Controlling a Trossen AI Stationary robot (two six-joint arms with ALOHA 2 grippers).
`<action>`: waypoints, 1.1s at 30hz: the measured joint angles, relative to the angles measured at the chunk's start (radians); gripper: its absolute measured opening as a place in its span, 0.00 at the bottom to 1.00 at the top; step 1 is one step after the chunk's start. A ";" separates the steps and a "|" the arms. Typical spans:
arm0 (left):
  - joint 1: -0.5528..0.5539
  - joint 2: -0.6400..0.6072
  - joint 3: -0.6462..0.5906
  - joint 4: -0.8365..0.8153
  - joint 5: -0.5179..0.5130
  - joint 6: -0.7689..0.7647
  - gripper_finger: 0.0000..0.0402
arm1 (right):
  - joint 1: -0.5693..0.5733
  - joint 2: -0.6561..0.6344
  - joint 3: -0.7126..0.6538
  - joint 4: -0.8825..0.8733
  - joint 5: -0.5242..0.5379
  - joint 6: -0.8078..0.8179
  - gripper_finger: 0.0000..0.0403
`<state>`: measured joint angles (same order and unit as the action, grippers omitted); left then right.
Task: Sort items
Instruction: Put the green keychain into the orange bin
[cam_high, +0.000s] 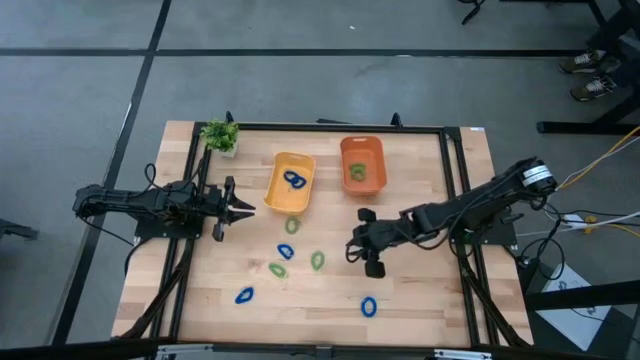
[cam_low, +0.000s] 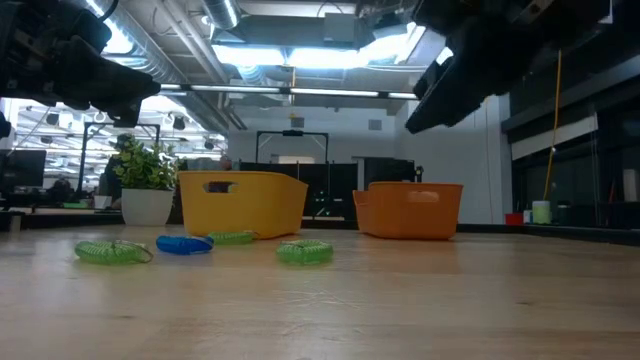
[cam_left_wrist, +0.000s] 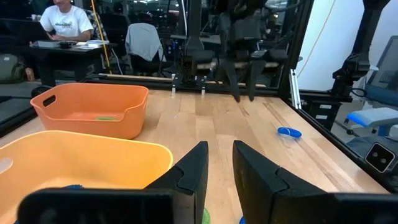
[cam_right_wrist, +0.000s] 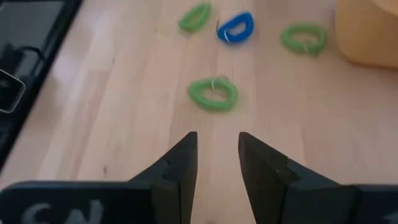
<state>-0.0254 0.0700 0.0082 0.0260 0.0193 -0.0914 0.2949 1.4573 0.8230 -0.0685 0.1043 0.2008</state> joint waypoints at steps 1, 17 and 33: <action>0.000 0.000 0.000 0.000 0.000 0.000 0.17 | -0.002 0.002 -0.005 -0.006 0.000 0.000 0.29; 0.000 0.000 0.000 -0.001 0.000 0.000 0.17 | -0.014 0.007 -0.006 -0.159 -0.254 0.273 0.29; 0.000 0.000 0.000 0.000 0.000 0.000 0.18 | -0.048 0.148 0.023 0.018 -0.104 0.151 0.29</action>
<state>-0.0254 0.0700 0.0082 0.0257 0.0193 -0.0914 0.2466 1.6052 0.8457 -0.0509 -0.0002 0.3515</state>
